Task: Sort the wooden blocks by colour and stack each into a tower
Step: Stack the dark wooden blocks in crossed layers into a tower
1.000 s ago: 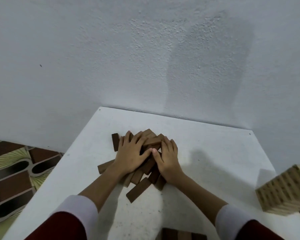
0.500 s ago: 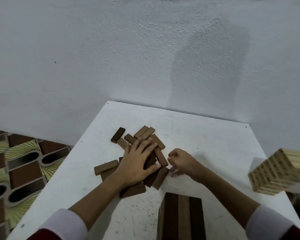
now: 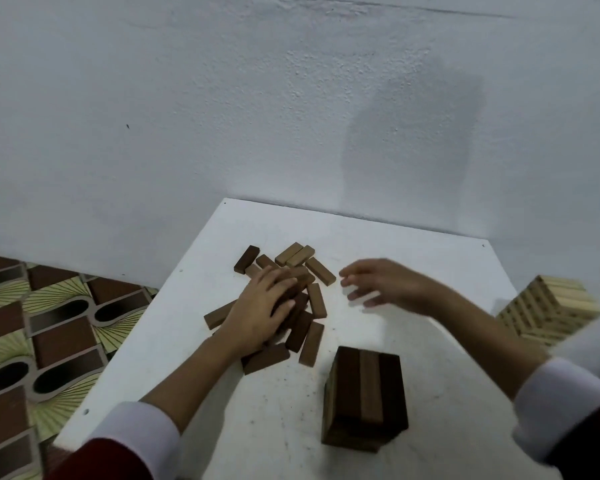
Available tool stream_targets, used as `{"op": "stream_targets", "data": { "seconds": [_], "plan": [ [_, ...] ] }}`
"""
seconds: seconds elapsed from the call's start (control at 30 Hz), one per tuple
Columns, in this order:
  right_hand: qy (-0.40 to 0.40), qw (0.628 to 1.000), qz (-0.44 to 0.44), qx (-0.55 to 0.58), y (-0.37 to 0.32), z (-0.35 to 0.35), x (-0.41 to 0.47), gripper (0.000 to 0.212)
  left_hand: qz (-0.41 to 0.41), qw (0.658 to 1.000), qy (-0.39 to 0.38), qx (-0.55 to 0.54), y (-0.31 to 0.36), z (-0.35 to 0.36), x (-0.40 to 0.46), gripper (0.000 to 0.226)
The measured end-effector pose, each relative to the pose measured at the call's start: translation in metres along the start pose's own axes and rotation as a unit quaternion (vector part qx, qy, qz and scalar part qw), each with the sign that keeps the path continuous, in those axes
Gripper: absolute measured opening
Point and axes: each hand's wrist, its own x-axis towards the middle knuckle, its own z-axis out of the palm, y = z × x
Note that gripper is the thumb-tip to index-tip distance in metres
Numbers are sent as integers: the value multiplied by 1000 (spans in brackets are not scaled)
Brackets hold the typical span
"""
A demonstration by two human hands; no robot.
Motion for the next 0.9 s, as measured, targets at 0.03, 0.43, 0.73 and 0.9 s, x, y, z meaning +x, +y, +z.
{"op": "stream_targets", "data": {
  "seconds": [0.03,0.43,0.73,0.9],
  "plan": [
    [8,1000,-7,-5,-10,-6,-5,24,-8,999,25,-25,-2,-4,-4,59],
    [20,959,-131,-252,-97,64,-73,26,-62,989,127,-47,-10,-8,-99,22],
    [58,956,-126,-257,-44,188,-33,34,-46,986,154,-35,-11,-4,-112,44],
    [162,929,-109,-316,1,221,-19,48,-93,989,113,20,-18,-2,-110,48]
  ]
}}
